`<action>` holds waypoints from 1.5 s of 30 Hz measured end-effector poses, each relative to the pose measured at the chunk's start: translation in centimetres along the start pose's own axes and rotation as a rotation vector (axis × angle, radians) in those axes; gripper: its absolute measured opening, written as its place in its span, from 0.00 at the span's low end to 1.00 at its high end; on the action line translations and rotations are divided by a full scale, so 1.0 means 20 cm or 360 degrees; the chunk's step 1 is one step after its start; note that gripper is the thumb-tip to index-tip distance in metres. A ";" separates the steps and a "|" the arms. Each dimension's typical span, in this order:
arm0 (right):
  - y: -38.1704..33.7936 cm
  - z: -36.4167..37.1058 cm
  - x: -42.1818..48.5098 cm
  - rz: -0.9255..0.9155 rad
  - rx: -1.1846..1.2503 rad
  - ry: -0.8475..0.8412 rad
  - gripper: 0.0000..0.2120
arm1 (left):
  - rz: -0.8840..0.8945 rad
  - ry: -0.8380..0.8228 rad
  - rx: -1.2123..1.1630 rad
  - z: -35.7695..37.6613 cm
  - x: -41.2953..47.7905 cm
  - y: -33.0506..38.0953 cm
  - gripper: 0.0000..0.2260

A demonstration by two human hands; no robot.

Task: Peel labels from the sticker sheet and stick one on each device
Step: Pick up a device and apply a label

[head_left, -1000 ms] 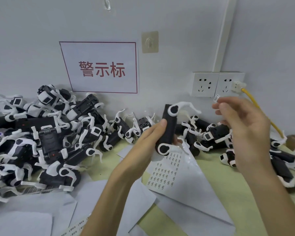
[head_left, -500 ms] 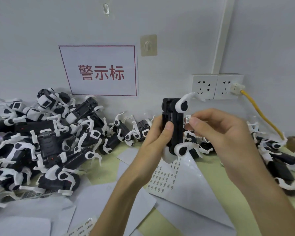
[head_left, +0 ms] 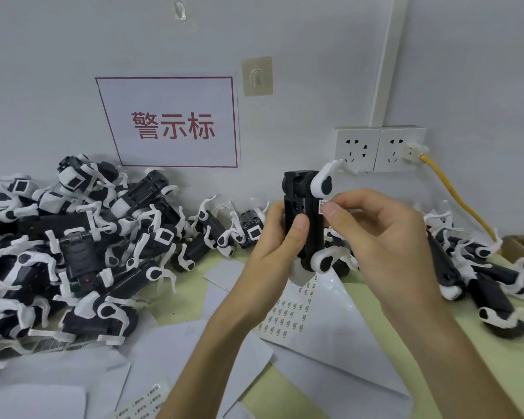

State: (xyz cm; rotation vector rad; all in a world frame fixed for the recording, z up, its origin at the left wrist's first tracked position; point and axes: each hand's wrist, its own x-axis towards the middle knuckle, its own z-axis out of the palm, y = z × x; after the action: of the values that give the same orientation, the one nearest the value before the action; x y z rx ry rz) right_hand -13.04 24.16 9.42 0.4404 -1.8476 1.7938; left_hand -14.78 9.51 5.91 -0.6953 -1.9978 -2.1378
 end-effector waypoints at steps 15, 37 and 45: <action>0.01 0.03 -0.02 -0.0052 -0.0136 0.0092 0.06 | 0.0047 0.0003 0.0080 0.02 -0.01 0.03 0.16; 0.02 0.03 -0.03 0.0075 0.0006 0.0153 0.06 | 0.0199 0.0051 0.0298 0.03 -0.02 0.04 0.17; 0.04 0.00 0.01 0.0470 0.0191 -0.0013 0.19 | 0.0004 0.0017 0.0109 0.01 -0.02 0.04 0.17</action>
State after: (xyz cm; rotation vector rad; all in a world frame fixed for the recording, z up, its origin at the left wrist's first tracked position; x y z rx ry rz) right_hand -13.64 24.30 8.94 0.2264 -1.8966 2.1075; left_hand -13.99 9.62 6.43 -0.6735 -2.0530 -2.0565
